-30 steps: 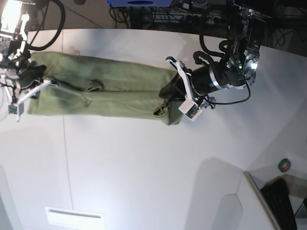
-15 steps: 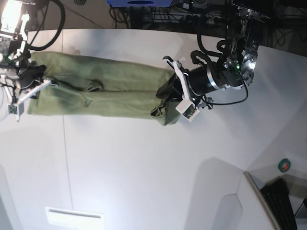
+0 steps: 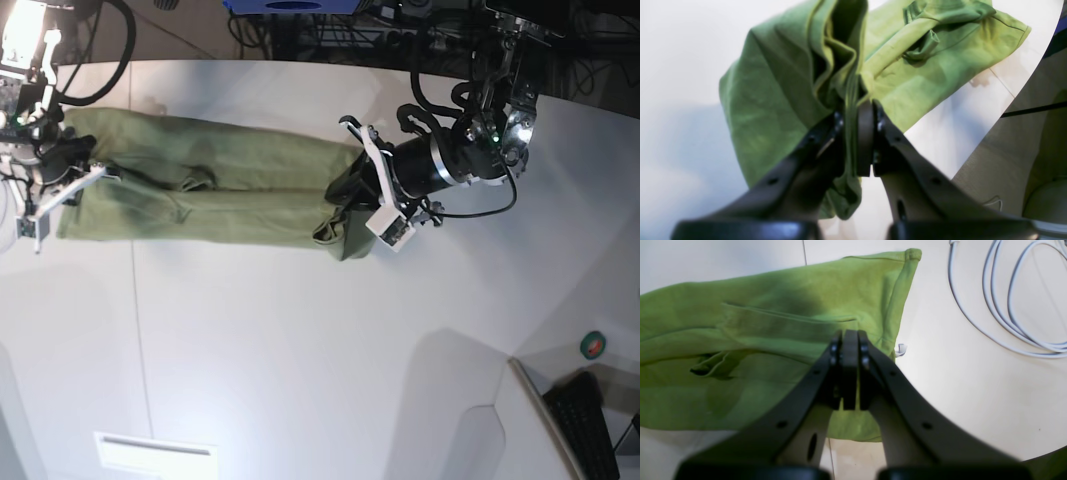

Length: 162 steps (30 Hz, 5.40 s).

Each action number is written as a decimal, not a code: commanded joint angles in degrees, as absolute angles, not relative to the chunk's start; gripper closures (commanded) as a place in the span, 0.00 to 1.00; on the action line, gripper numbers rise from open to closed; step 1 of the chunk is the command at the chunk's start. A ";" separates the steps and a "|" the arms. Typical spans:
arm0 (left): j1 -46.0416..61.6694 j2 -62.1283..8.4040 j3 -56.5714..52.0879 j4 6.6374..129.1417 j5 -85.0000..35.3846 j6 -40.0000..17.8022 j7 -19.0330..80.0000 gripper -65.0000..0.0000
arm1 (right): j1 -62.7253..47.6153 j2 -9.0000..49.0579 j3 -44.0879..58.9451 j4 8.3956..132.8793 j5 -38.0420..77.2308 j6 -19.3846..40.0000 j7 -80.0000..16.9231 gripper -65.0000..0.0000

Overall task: Layout the t-shirt on the table in an organized manner, then fold the t-shirt properly
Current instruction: 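Grasp the strip end with the left gripper and carry it toward the right gripper, then fold the held end over the strip's middle with the left gripper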

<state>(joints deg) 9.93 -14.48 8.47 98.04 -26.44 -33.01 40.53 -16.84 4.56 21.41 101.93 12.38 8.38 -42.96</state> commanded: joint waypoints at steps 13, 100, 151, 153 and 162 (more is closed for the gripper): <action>9.01 -14.73 11.74 98.95 -27.47 -33.45 39.34 1.00 | -15.87 5.05 21.58 102.81 12.44 8.48 -41.98 1.00; 0.40 -4.09 15.43 82.95 -27.91 -33.36 39.34 1.00 | -15.60 5.05 21.58 102.81 12.44 8.48 -42.07 1.00; -1.10 -2.07 19.56 82.86 -28.00 -26.86 39.16 1.00 | -15.69 4.97 21.58 102.81 12.44 8.48 -42.07 1.00; -1.10 -2.07 19.56 82.86 -28.00 -26.86 39.16 1.00 | -15.69 4.97 21.58 102.81 12.44 8.48 -42.07 1.00; -1.10 -2.07 19.56 82.86 -28.00 -26.86 39.25 1.00 | -15.69 4.97 21.58 102.81 12.44 8.48 -42.07 1.00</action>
<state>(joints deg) -0.32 -2.42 19.55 81.93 -26.87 -26.52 40.49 -16.08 4.51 21.37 101.89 12.38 8.38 -43.13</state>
